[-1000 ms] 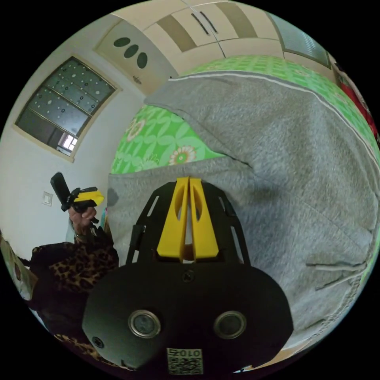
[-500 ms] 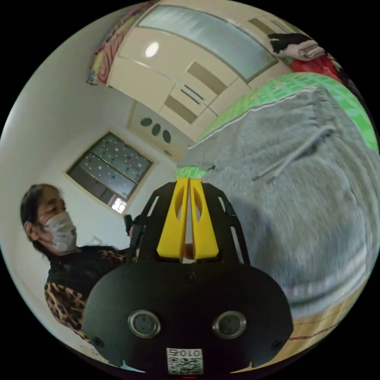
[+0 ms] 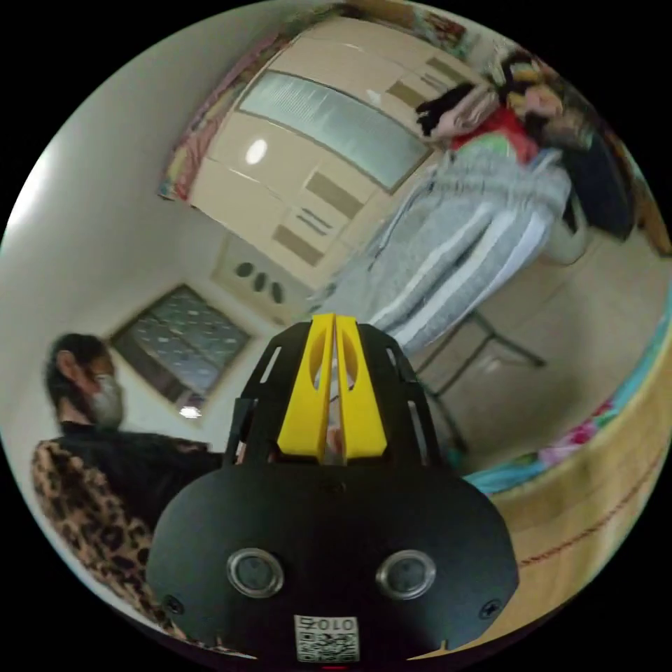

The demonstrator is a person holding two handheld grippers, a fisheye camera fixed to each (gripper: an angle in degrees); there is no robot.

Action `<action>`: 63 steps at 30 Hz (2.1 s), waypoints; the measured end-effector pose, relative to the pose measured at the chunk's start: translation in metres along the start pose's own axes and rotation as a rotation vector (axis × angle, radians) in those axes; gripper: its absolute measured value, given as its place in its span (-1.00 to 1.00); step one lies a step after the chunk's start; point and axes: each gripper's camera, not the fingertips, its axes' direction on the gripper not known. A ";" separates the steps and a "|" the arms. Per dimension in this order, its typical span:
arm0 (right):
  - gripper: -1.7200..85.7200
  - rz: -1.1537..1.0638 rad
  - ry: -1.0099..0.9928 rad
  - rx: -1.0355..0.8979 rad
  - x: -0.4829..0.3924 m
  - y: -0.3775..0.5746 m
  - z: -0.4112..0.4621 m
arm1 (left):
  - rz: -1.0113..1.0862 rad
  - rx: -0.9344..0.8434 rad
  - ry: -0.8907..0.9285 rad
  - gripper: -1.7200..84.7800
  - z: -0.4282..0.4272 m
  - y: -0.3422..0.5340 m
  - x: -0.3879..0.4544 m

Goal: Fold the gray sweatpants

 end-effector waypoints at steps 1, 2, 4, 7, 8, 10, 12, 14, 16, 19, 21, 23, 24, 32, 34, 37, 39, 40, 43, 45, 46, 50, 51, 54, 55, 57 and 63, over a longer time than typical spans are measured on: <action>-0.89 -0.135 0.128 0.038 -0.058 -0.011 -0.025 | 0.120 -0.025 0.056 -0.96 0.000 0.001 0.029; -0.90 -0.211 0.187 0.067 -0.089 -0.015 -0.039 | 0.321 -0.025 0.117 -0.96 -0.007 0.004 0.075; -0.89 -0.463 0.453 0.207 -0.208 -0.020 -0.084 | 0.703 -0.031 -0.048 -0.97 -0.019 0.020 0.162; -0.88 -0.680 0.572 0.383 -0.308 -0.010 -0.102 | 1.121 0.059 -0.419 -0.97 -0.026 0.068 0.252; -0.87 -0.689 0.556 0.397 -0.322 -0.010 -0.102 | 1.195 0.056 -0.292 -0.96 -0.029 0.082 0.266; -0.88 -0.738 0.538 0.411 -0.373 -0.009 -0.098 | 1.313 0.087 -0.305 -0.96 -0.027 0.108 0.286; -0.89 -0.772 0.602 0.408 -0.410 -0.010 -0.092 | 1.446 0.212 -0.534 -0.96 -0.021 0.142 0.306; -0.88 -0.821 0.619 0.435 -0.441 -0.008 -0.089 | 1.588 0.311 -0.523 -0.94 -0.026 0.176 0.326; -0.81 -0.885 0.611 0.464 -0.478 -0.003 -0.085 | 1.729 0.336 -0.583 -0.91 -0.018 0.198 0.335; -0.74 -0.971 0.747 0.567 -0.515 0.009 -0.070 | 1.833 0.492 -0.757 -0.82 0.003 0.225 0.338; -0.75 -0.948 0.744 0.585 -0.527 0.006 -0.068 | 1.778 0.515 -0.661 -0.80 0.000 0.223 0.340; -0.83 -0.933 0.678 0.547 -0.537 0.000 -0.071 | 1.699 0.386 -0.568 -0.80 -0.003 0.203 0.350; -0.87 -0.938 0.642 0.572 -0.545 0.000 -0.077 | 1.705 0.374 -0.544 -0.81 -0.005 0.200 0.352; -0.89 -0.962 0.425 0.677 -0.568 -0.010 -0.114 | 1.702 0.849 -0.460 -0.80 -0.061 0.171 0.377; -0.83 -0.924 0.384 0.714 -0.559 -0.015 -0.116 | 1.728 0.689 -0.470 -0.74 -0.059 0.149 0.388; -0.68 -0.869 0.365 0.580 -0.538 -0.036 -0.109 | 1.637 0.691 -0.493 -0.78 -0.069 0.110 0.386; -0.65 -0.835 0.333 0.490 -0.517 -0.046 -0.105 | 1.517 0.737 -0.487 -0.81 -0.082 0.082 0.376; -0.65 -0.793 0.327 0.444 -0.500 -0.052 -0.103 | 1.437 0.685 -0.485 -0.81 -0.089 0.056 0.371; -0.64 -0.638 0.374 0.395 -0.441 -0.057 -0.104 | 1.200 0.472 -0.351 -0.79 -0.112 -0.023 0.333; -0.61 -0.523 0.351 0.319 -0.392 -0.062 -0.106 | 0.970 0.382 -0.236 -0.79 -0.130 -0.073 0.288; -0.60 -0.441 0.301 0.271 -0.355 -0.063 -0.109 | 0.794 0.323 -0.161 -0.79 -0.141 -0.103 0.249; -0.57 -0.203 0.106 0.181 -0.236 -0.050 -0.119 | 0.178 0.170 0.023 -0.77 -0.149 -0.166 0.087; -0.56 -0.126 0.080 0.156 -0.200 -0.043 -0.118 | 0.099 0.144 0.044 -0.76 -0.145 -0.169 0.067; -0.52 0.029 0.081 0.091 -0.126 -0.022 -0.110 | -0.160 0.051 0.100 -0.75 -0.122 -0.175 -0.008; -0.51 0.087 0.076 0.066 -0.100 -0.012 -0.106 | -0.225 0.007 0.138 -0.75 -0.112 -0.181 -0.027; -0.51 0.185 0.049 0.072 -0.062 0.005 -0.106 | -0.260 -0.037 0.124 -0.74 -0.102 -0.194 -0.038; -0.45 0.445 -0.218 0.120 0.047 0.066 -0.089 | -0.291 0.012 0.311 -0.62 -0.095 -0.245 -0.044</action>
